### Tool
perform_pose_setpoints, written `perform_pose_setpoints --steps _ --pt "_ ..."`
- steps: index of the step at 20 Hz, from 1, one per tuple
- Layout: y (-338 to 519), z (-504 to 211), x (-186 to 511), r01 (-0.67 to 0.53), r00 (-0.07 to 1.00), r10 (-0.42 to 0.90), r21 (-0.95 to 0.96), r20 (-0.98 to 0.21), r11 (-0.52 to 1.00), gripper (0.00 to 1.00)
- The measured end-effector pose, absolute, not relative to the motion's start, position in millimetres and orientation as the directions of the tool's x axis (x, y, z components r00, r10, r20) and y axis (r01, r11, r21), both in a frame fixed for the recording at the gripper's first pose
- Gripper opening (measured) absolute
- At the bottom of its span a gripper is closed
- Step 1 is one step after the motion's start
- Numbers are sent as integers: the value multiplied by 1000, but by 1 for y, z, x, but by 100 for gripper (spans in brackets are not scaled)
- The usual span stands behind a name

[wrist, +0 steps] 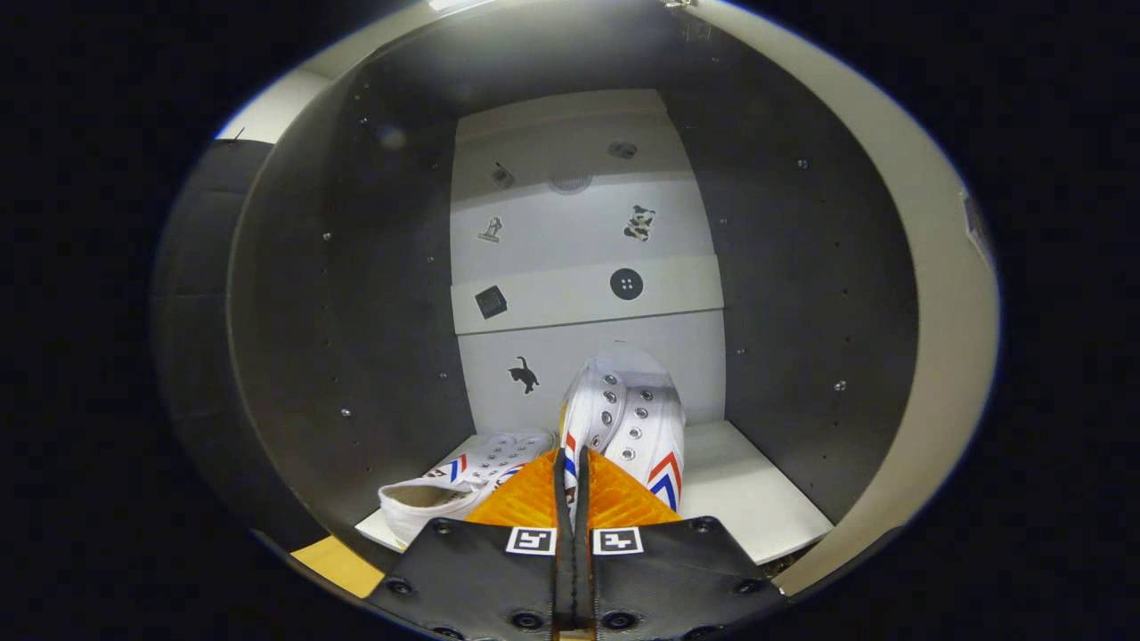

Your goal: Open the shoe cabinet door, grab the shoes and put them into the shoe cabinet, then close the shoe cabinet door.

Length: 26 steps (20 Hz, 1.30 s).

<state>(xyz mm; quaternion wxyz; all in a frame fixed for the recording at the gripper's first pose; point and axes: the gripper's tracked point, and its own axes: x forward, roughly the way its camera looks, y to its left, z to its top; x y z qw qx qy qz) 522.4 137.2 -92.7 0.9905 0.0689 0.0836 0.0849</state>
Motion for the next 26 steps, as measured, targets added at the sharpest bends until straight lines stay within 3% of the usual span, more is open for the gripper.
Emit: perform_pose_setpoints --steps 8,9,10,15,26 --pt "134 -100 549 -105 967 131 130 -217 986 2" --pt "141 -97 546 -130 964 161 158 -210 979 6" --pt "145 -95 544 -137 963 170 162 -208 977 15" --pt "150 -58 510 -132 981 137 46 -138 990 99" --pt "138 34 318 -183 983 183 71 5 981 99"
